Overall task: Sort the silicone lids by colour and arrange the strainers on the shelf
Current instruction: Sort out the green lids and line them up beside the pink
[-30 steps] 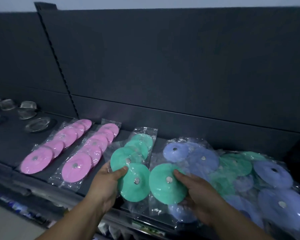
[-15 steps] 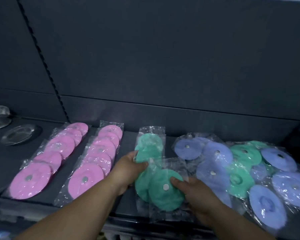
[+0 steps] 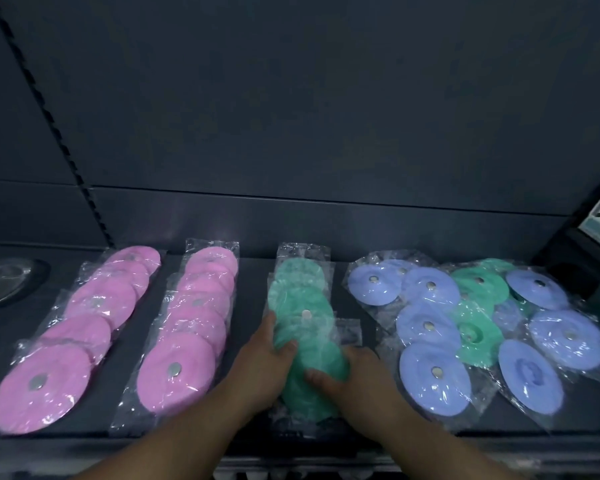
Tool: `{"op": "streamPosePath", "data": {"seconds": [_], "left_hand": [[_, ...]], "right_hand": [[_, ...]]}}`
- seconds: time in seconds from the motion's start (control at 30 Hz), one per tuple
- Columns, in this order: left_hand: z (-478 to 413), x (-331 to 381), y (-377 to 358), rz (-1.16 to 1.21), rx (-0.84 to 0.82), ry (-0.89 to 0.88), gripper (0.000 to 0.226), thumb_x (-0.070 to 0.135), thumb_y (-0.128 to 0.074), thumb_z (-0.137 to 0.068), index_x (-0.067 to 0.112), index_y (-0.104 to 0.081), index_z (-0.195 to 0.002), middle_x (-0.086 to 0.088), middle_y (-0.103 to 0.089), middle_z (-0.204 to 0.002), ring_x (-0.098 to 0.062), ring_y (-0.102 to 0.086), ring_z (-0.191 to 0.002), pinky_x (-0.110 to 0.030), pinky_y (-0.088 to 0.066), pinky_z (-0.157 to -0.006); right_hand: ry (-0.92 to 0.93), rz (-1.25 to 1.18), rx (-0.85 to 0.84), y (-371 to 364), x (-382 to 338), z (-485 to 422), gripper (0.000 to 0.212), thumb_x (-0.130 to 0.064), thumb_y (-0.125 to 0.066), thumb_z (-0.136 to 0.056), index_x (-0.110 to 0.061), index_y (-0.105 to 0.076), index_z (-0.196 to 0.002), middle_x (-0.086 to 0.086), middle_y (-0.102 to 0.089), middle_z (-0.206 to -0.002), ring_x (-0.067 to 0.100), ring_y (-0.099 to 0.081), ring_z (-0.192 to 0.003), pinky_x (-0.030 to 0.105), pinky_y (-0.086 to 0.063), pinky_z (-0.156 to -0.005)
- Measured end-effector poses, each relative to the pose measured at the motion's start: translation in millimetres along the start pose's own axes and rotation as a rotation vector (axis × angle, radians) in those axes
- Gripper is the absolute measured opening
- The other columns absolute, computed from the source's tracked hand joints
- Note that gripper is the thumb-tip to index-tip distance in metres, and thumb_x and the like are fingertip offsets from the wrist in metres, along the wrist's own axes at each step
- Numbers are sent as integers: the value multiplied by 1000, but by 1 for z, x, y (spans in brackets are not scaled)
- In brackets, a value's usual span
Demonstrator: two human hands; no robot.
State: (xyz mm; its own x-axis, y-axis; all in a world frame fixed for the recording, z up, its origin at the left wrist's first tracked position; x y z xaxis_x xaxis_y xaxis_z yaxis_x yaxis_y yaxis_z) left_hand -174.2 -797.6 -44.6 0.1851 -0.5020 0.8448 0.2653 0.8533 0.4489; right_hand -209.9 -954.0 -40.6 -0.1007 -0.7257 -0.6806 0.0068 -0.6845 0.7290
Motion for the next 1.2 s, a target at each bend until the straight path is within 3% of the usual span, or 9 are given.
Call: {"op": "streamPosePath", "data": {"seconds": [0.2,0.33,0.43,0.53,0.67,0.83,1.03,1.1,1.2], "left_hand": [[-2,3,8,18,-4,-89,59,26,-51,-95,32,-23,-147,15,-42,-139,-6,-46,-117,-18,-33,-97],[0,1,4,33,-23,-79,65,30,-48,-97,31,-13,-151,11,-29,-152,-10,-36,-135,-23,-28,-111],[-9,3,8,43,11,-91,66,30,-47,-98,28,-10,-152,8,-14,-159,-10,-20,-143,-29,-19,-117],[-23,7,13,84,25,-68,68,31,-48,-97,28,-8,-152,5,-10,-160,-15,-18,-145,-38,-22,-118],[-38,1,10,124,24,-37,76,40,-50,-80,38,-17,-148,2,-27,-155,-19,-38,-136,-42,-36,-110],[-34,-1,4,62,6,-70,74,11,-51,-92,27,-11,-151,2,-18,-157,-17,-29,-140,-37,-29,-114],[-38,1,5,1,43,-92,67,24,-55,-92,24,-22,-149,4,-38,-146,-15,-46,-126,-37,-39,-107],[-39,0,4,-40,37,-95,66,29,-52,-94,22,-20,-150,2,-35,-149,-15,-42,-130,-36,-36,-110],[-43,-1,3,-158,15,-91,64,33,-47,-97,17,-17,-151,0,-20,-157,-16,-27,-141,-30,-23,-116]], "right_hand": [[-34,140,63,-5,-2,2,86,-65,-67,-68,-25,-34,-136,-6,-37,-126,12,-39,-124,22,-33,-102],[52,214,-4,-18,-7,3,70,-64,-58,-76,-28,-42,-133,-9,-42,-130,14,-41,-124,22,-33,-103],[-44,-13,174,-3,-2,-8,55,-49,-60,-85,-18,-48,-128,-4,-50,-127,15,-46,-122,23,-36,-100],[-190,-247,233,6,6,-24,64,-36,-57,-90,-20,-30,-146,-7,-40,-143,12,-39,-133,32,-33,-111],[-139,-209,65,-13,-2,-32,39,-23,-50,-90,-32,-46,-128,-9,-57,-125,5,-57,-105,17,-45,-84],[-51,-167,68,-20,-13,-25,45,-14,-52,-89,-32,-45,-129,-11,-57,-119,2,-55,-103,-6,-33,-74],[-84,-221,94,-4,-14,-39,32,-21,-55,-92,-37,-41,-115,-21,-48,-101,1,-49,-96,4,-34,-76],[-92,-232,49,-4,-14,-51,28,-22,-51,-93,-37,-48,-117,-17,-58,-109,3,-56,-100,9,-39,-74],[-80,-220,-46,-4,-16,-62,34,-17,-46,-95,-33,-50,-126,-13,-59,-107,5,-57,-96,1,-38,-65]]}}
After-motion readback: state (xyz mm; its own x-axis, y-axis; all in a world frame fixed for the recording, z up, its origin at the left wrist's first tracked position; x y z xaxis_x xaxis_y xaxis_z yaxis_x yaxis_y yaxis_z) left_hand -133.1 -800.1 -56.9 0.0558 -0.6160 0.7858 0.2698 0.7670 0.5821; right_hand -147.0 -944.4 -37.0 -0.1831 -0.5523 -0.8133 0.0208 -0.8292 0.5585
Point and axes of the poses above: each hand's wrist, its own z-axis away from the middle knuckle, its own y-axis out of the back of the hand, x = y × z, the point moved 6 cm from there along -z, towards the middle knuckle
